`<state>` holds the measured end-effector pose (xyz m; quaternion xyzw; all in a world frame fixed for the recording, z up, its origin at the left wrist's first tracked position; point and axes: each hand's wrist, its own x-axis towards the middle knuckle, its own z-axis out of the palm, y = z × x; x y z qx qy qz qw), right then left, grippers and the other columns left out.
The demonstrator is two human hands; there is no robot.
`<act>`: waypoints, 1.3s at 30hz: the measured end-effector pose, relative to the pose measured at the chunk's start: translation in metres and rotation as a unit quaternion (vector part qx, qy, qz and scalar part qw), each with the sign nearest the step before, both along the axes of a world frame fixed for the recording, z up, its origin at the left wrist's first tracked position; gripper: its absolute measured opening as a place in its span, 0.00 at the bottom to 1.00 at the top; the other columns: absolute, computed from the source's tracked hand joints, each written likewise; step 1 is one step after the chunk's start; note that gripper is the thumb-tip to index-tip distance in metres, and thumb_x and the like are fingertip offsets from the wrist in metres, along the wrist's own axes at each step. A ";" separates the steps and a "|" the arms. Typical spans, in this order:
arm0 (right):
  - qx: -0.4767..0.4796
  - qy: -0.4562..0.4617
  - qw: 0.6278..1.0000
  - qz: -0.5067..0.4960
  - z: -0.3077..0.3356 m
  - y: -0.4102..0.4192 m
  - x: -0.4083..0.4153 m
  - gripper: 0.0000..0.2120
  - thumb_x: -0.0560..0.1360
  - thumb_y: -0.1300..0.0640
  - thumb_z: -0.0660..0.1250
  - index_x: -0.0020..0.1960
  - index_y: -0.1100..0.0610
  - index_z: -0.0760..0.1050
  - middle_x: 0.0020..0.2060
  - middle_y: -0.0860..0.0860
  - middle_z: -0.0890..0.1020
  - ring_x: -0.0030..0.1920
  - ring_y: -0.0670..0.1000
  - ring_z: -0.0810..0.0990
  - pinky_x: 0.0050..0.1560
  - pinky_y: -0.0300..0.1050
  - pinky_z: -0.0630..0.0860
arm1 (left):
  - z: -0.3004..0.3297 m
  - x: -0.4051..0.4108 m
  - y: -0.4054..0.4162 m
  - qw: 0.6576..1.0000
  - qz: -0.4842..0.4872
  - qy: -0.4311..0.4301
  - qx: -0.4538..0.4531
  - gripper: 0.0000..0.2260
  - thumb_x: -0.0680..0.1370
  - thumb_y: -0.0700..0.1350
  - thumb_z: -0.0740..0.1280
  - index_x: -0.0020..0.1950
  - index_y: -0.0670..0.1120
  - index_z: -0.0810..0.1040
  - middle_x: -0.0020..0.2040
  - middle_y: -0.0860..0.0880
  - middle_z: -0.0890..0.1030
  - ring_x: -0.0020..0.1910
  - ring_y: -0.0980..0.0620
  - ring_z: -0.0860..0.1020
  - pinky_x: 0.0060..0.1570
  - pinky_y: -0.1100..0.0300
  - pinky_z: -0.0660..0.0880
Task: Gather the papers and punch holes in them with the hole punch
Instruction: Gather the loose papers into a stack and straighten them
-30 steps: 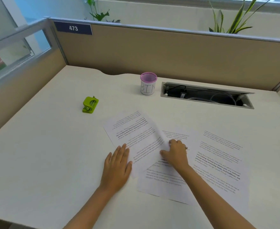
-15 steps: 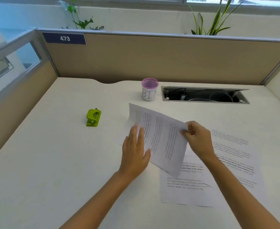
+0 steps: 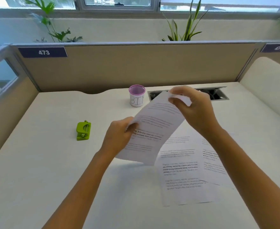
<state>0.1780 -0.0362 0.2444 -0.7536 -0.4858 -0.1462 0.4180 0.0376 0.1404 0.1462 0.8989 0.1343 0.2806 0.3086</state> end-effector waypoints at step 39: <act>-0.260 0.382 0.782 -0.418 -0.178 -0.184 0.162 0.14 0.68 0.60 0.73 0.49 0.67 0.76 0.46 0.62 0.81 0.43 0.60 0.77 0.42 0.48 0.72 | -0.138 0.028 -0.058 0.880 0.157 0.100 -0.438 0.09 0.76 0.45 0.69 0.56 0.48 0.80 0.51 0.48 0.84 0.48 0.49 0.83 0.52 0.49 0.80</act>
